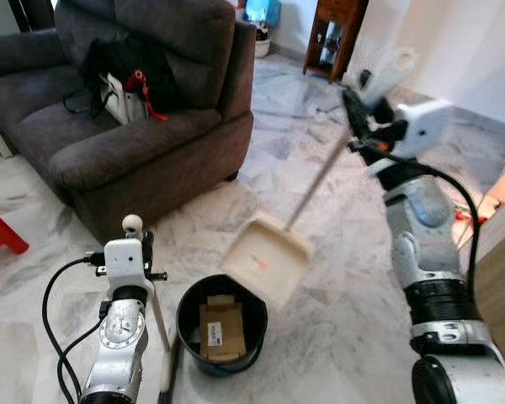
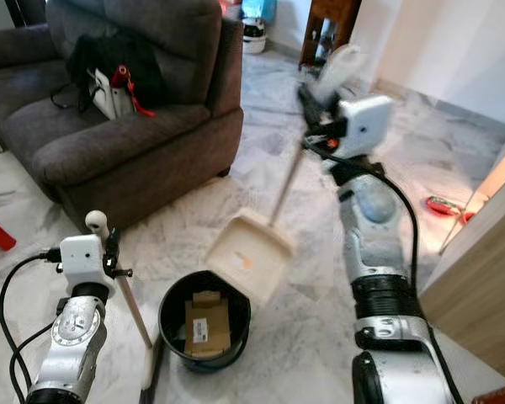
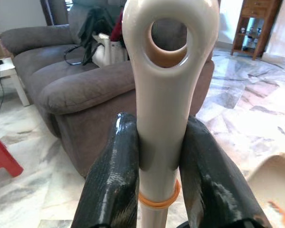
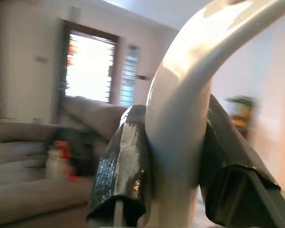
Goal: Sweep floor
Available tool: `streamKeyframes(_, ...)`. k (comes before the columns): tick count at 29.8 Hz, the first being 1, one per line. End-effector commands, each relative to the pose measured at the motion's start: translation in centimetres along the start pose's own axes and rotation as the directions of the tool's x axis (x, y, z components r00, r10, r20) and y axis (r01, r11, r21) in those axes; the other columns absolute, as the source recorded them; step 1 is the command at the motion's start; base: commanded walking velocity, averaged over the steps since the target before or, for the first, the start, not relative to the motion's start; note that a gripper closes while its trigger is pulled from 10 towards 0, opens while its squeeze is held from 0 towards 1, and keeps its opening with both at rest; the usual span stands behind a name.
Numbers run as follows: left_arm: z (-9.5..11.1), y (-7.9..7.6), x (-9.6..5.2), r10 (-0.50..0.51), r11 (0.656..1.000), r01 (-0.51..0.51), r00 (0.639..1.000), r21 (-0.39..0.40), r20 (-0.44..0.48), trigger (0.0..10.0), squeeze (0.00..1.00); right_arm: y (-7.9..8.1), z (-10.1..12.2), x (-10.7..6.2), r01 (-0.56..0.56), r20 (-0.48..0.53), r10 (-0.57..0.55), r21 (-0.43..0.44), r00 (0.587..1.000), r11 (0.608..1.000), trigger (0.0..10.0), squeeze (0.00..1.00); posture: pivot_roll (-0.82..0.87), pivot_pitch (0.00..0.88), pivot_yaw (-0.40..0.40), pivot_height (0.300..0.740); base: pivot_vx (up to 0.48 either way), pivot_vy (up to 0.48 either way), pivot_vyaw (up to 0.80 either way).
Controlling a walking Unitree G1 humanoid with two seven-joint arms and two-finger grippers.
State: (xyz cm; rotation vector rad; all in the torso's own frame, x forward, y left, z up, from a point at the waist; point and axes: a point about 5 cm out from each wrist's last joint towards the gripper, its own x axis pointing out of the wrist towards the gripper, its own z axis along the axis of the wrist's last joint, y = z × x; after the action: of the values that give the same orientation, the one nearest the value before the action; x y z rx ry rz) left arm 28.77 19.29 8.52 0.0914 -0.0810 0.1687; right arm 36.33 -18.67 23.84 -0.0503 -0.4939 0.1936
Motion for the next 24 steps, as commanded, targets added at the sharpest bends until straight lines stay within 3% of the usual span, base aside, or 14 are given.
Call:
streamKeyframes(1,0.8,-0.6,0.3,-0.026,1.0,0.026,0.999,0.004,0.038,10.0,0.0,-1.2,1.2,0.4,0.073,0.061,-0.07,-0.045,0.996,0.996,10.0,0.0,0.01,0.0,-0.061,0.74,0.0,0.0,0.0)
streamKeyframes(2,0.8,-0.6,0.3,-0.031,1.0,0.03,0.999,0.008,0.04,10.0,0.0,-2.1,0.7,0.1,0.137,0.042,-0.135,-0.053,0.99,0.989,10.0,0.0,0.01,0.0,-0.06,0.74,0.0,0.0,0.0)
streamKeyframes(7,0.8,-0.6,0.3,-0.033,0.999,0.032,0.999,0.009,0.041,10.0,0.0,-3.6,-0.5,-0.7,0.228,-0.003,-0.23,-0.113,0.973,0.967,10.0,0.0,0.01,0.0,-0.06,0.74,0.0,0.0,0.0)
streamKeyframes(10,0.8,-0.7,0.3,-0.037,0.999,0.037,0.999,0.006,0.04,10.0,0.0,-5.1,-2.5,-2.3,0.294,-0.07,-0.311,-0.185,0.948,0.938,10.0,0.0,0.01,0.0,-0.06,0.74,0.0,0.0,0.0)
streamKeyframes(18,0.6,-0.8,0.2,-0.045,0.999,0.045,0.998,0.004,0.036,10.0,0.0,-6.1,-5.6,-5.2,0.312,-0.201,-0.364,-0.248,0.909,0.917,10.0,0.0,0.01,0.0,-0.06,0.74,0.0,0.0,0.0)
streamKeyframes(24,0.5,-0.9,0.0,-0.054,0.999,0.054,0.998,0.003,0.03,10.0,0.0,-6.8,-8.4,-8.1,0.34,-0.334,-0.42,-0.272,0.844,0.9,10.0,0.0,0.0,0.0,-0.058,0.74,0.0,0.0,0.0)
